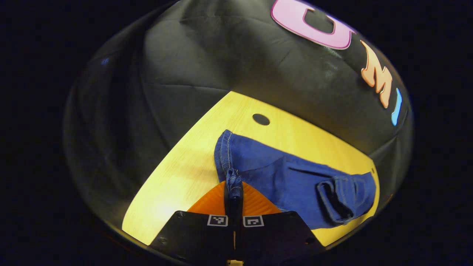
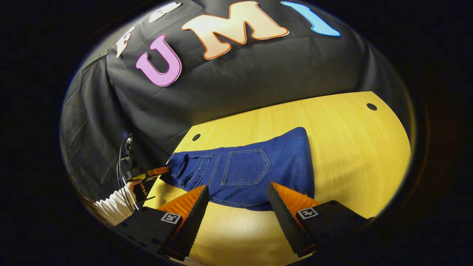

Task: Grasp the waist and the cuffs of the jeans and fold them to make the two legs overlap; first hold the waist and fold one-third of the jeans toward the cuffs, then hold the cuffs and fold the remaining one-third in the same direction to finish folding.

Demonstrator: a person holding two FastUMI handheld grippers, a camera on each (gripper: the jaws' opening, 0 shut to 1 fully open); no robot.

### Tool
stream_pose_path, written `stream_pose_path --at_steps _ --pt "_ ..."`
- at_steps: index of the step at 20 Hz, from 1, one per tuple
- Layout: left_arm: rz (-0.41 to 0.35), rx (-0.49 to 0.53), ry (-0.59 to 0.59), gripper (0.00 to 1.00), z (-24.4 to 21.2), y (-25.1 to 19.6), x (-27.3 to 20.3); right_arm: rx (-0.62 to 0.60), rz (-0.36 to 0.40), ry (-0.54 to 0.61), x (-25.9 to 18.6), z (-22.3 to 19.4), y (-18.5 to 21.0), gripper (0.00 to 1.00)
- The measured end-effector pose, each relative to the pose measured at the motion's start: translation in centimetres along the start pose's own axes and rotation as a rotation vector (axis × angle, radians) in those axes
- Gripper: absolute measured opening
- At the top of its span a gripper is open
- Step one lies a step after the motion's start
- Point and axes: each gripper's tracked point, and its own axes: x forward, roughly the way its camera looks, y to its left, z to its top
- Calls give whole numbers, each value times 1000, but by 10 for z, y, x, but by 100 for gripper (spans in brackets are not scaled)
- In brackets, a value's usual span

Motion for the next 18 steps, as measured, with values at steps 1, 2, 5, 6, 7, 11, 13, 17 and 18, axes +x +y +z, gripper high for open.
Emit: stream_pose_path --at_steps 1,2,5,6,7,11,13,17,18 --pt "-29 -22 -19 1 5 -19 -8 -2 -5 -4 -4 1 -3 98" --pt "-69 -47 -33 1 11 -40 -18 -5 -8 -8 -8 3 -7 98" --pt "-177 -70 -67 3 25 -105 -48 0 -5 -21 -23 10 -16 98" --pt "-215 -60 -76 0 28 -128 -55 5 -2 -23 -28 12 -20 98" --pt "-246 -46 -83 0 32 -153 -64 11 4 -27 -35 13 -25 98" --pt "-353 -1 -89 0 36 -253 -82 4 4 -28 -55 15 -50 98" --pt "-376 25 -74 0 31 -294 -83 -7 2 -22 -64 14 -63 98" --pt "-390 160 -70 0 12 -357 -90 -26 -3 -9 -81 12 -86 98" --pt "-394 175 -64 1 7 -372 -93 -29 -4 -9 -84 12 -91 98"
